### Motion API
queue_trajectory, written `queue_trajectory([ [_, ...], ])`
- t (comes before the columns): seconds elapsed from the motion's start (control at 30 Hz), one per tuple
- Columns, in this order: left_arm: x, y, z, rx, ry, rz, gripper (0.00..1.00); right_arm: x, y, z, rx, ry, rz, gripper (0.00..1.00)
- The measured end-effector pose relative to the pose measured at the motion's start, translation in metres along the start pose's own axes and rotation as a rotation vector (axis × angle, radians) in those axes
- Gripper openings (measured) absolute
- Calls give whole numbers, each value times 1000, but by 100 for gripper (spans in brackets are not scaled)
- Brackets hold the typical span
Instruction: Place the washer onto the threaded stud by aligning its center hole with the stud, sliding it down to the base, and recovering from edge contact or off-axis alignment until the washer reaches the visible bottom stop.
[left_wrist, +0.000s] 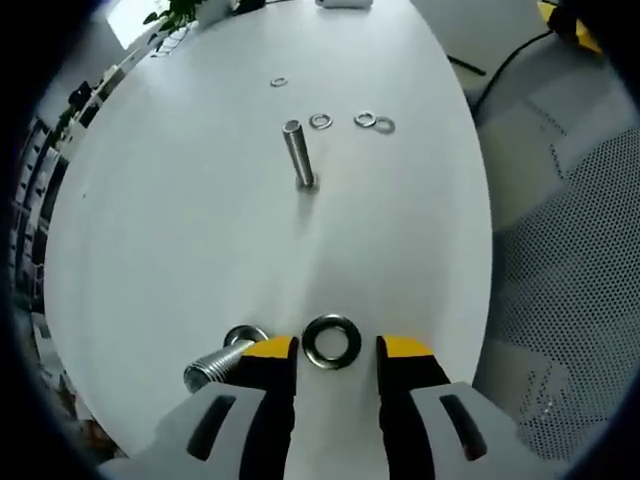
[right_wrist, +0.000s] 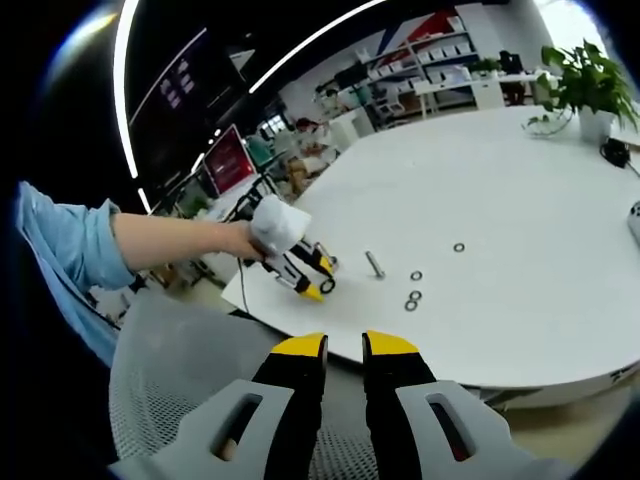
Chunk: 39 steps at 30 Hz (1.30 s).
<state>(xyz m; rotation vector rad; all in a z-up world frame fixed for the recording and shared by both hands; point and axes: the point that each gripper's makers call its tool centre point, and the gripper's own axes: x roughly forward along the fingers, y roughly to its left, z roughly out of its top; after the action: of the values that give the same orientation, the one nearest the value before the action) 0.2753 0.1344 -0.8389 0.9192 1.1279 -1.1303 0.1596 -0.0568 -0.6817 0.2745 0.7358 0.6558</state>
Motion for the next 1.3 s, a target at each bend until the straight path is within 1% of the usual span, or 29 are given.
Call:
queue_trajectory([
  [0.2, 1, 0, 0, 16, 21, -5, 30, 0, 0, 0, 0, 0, 0, 17],
  [0.3, 1, -1, 1, 41, 28, -7, 30, 0, 0, 0, -2, 4, 1, 17],
  [0.77, 2, -1, 1, 17, 64, -3, 29, 0, 1, -2, -5, 12, 3, 17],
  [0.8, 2, 1, 2, 11, 68, 4, 28, 0, 1, -2, -6, 12, 4, 17],
  [0.83, 1, -1, 0, -28, 80, 5, 21, 0, 1, -2, -6, 12, 4, 17],
  [0.87, 1, 1, 4, -12, 73, 11, 21, 0, 1, -2, -6, 12, 4, 17],
  [1.0, -3, -2, 3, 4, 77, 16, 21, 0, 1, -2, -4, 8, 4, 17],
  [1.13, -3, -2, 1, 4, 66, 22, 21, 0, 1, -1, -4, 6, 5, 17],
  [1.2, -3, -2, 1, -5, 54, 30, 21, 0, 1, -1, -4, 6, 5, 17],
  [1.3, -2, -3, 0, 3, 39, 48, 20, 0, 1, -1, -4, 5, 6, 17],
])
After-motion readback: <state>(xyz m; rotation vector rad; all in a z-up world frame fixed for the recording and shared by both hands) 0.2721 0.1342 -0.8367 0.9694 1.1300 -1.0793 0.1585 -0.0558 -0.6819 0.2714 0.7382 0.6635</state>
